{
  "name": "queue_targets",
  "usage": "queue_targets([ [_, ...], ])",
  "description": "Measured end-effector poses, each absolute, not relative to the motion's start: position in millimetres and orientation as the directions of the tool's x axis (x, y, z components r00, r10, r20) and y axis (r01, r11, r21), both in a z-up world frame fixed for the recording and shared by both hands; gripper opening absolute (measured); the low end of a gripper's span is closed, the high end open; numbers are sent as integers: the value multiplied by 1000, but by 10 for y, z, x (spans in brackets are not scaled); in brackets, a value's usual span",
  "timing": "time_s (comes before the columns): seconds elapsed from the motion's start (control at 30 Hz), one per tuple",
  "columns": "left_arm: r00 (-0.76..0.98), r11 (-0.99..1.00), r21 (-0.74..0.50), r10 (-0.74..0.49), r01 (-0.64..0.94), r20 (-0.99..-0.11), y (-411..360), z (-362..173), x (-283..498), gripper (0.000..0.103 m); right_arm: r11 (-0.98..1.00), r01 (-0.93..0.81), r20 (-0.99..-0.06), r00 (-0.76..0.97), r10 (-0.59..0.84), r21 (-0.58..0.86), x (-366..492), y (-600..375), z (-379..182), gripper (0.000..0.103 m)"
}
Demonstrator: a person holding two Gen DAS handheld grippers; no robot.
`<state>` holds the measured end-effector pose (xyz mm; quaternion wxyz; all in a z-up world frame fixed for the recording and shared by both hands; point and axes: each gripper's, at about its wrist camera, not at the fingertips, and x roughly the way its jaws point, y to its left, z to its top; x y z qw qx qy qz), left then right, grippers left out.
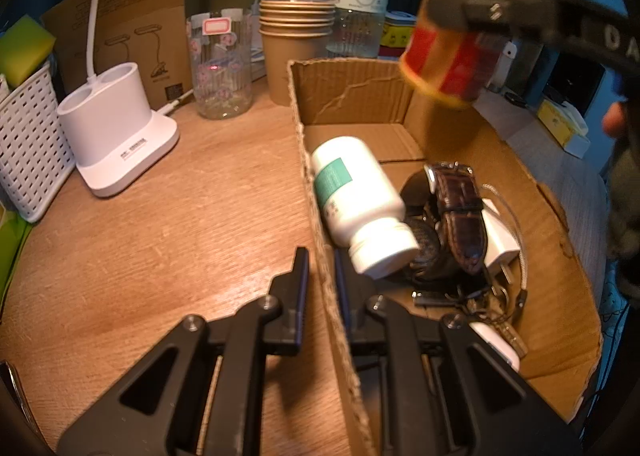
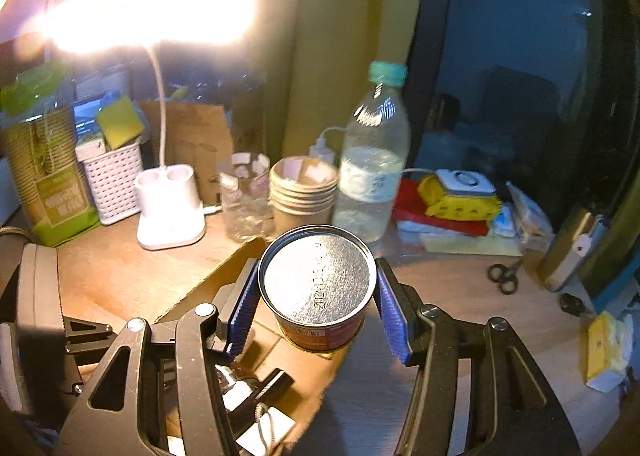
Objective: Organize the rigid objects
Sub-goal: 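Carry the tin can into the box and lower it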
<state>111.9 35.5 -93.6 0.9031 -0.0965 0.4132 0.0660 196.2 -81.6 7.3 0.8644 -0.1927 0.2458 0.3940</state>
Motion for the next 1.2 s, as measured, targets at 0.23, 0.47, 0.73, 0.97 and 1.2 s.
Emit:
queue_targets([
  [0.23, 650, 973, -120, 40, -199, -759, 352, -935, 1118, 14, 583, -799, -628, 532, 568, -150, 1990, -643, -167, 58],
  [0.47, 650, 973, -119, 40, -199, -759, 351, -936, 1117, 14, 580, -800, -659, 521, 542, -155, 2032, -582, -295, 58],
  [0.73, 650, 973, -119, 40, -199, -759, 351, -936, 1117, 14, 573, -807, -710, 486, 509, -142, 2090, -527, -459, 58],
  [0.97, 651, 973, -120, 40, -198, -758, 348, -932, 1118, 14, 566, -814, -730, 466, 500, -131, 2104, -532, -505, 58],
  [1.2, 650, 973, -119, 40, -199, -759, 349, -933, 1118, 14, 565, -816, -742, 451, 495, -119, 2117, -527, -518, 58],
])
